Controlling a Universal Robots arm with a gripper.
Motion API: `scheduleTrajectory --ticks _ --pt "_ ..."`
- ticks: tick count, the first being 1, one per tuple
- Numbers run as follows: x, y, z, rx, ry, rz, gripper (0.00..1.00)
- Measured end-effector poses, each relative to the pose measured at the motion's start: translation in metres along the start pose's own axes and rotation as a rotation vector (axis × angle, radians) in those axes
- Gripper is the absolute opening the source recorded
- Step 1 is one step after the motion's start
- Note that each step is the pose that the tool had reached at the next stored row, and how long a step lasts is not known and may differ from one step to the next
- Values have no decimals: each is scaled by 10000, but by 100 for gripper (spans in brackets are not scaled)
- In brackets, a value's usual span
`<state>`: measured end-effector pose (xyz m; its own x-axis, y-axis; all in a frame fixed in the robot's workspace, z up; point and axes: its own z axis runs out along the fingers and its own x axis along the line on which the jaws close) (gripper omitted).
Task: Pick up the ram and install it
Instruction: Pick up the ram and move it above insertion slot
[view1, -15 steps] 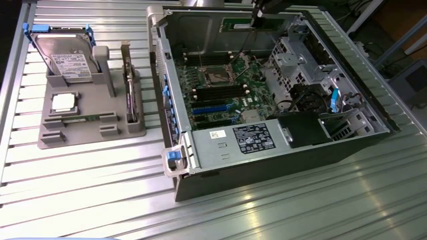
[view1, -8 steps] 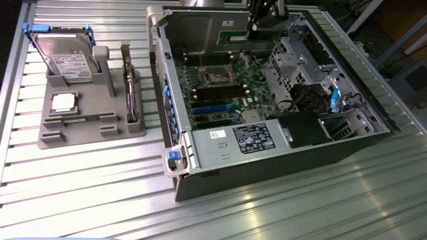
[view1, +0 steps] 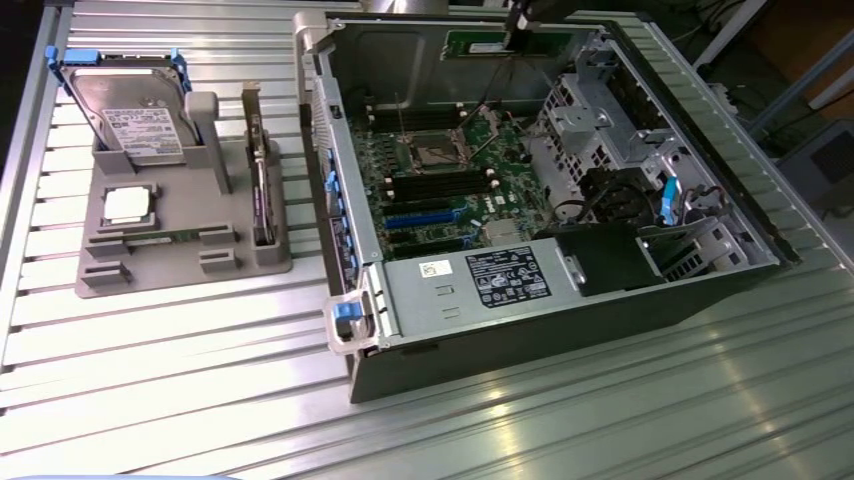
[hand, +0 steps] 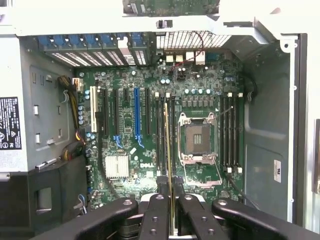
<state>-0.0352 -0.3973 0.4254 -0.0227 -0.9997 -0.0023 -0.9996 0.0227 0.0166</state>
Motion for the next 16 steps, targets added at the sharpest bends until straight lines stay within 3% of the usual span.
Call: scheduleTrajectory --ticks 2,7,10,11,12,16 --pt "5 -2 86 0 1 0 14" --pt "152 -9 166 1 30 2 14" --pt "145 -10 166 1 30 0 14" --pt "96 -8 166 1 30 0 14" --pt "21 -5 88 1 24 1 14" --pt "24 -5 99 3 35 0 14"
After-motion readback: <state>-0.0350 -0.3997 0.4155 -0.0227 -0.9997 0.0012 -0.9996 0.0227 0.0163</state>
